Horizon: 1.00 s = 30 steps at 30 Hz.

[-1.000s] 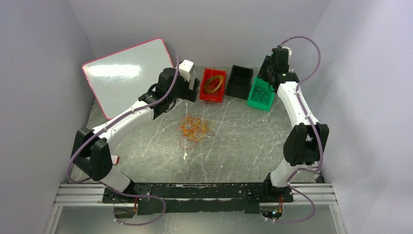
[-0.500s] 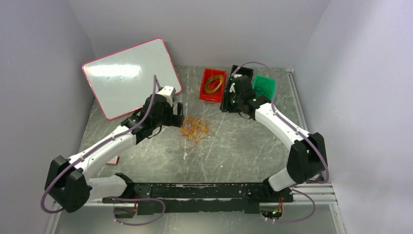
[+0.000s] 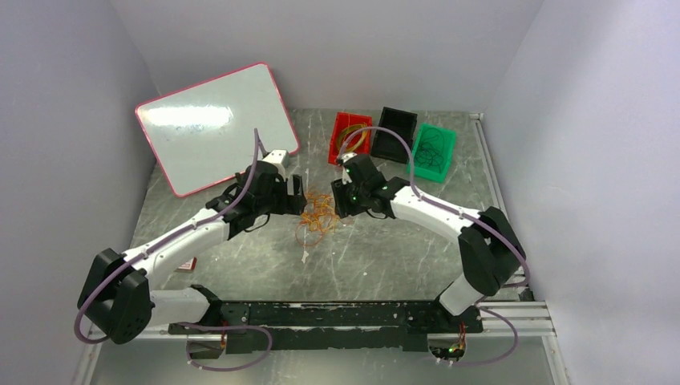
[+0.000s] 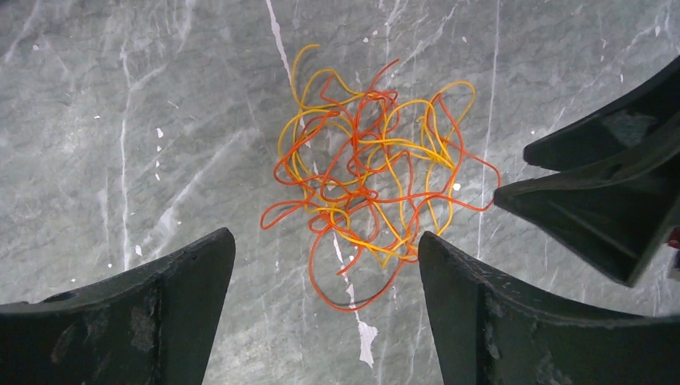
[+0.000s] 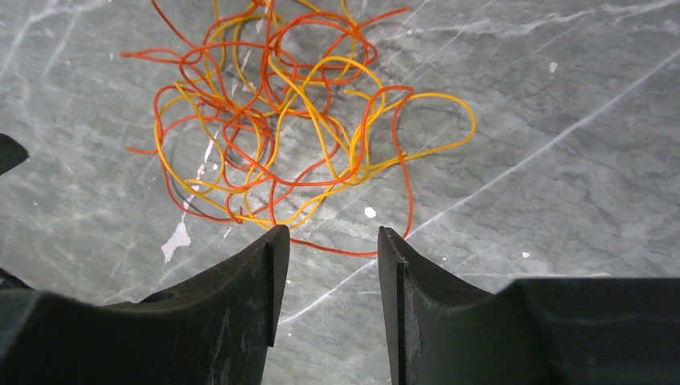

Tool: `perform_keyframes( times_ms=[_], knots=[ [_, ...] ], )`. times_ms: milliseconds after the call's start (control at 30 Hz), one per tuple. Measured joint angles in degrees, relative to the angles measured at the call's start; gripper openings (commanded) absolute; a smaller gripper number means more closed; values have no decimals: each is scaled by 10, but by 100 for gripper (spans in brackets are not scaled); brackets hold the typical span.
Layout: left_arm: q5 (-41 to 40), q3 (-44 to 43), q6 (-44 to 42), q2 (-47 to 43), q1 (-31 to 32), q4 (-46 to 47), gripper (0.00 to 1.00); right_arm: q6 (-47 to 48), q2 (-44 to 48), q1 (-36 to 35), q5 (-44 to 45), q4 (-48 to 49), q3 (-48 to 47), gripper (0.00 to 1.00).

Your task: Untangle the cables

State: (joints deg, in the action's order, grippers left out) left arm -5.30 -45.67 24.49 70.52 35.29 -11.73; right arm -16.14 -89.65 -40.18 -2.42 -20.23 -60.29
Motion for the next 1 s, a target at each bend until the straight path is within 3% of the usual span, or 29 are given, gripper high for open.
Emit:
perform_keyframes(
  times_ms=[533,1000],
  knots=[
    [12,0,3,18,0,3,87,25,-76,-21,23,11,0,45],
    [12,0,6,18,0,3,86,40,8,-29,15,-24,-16,48]
  ],
)
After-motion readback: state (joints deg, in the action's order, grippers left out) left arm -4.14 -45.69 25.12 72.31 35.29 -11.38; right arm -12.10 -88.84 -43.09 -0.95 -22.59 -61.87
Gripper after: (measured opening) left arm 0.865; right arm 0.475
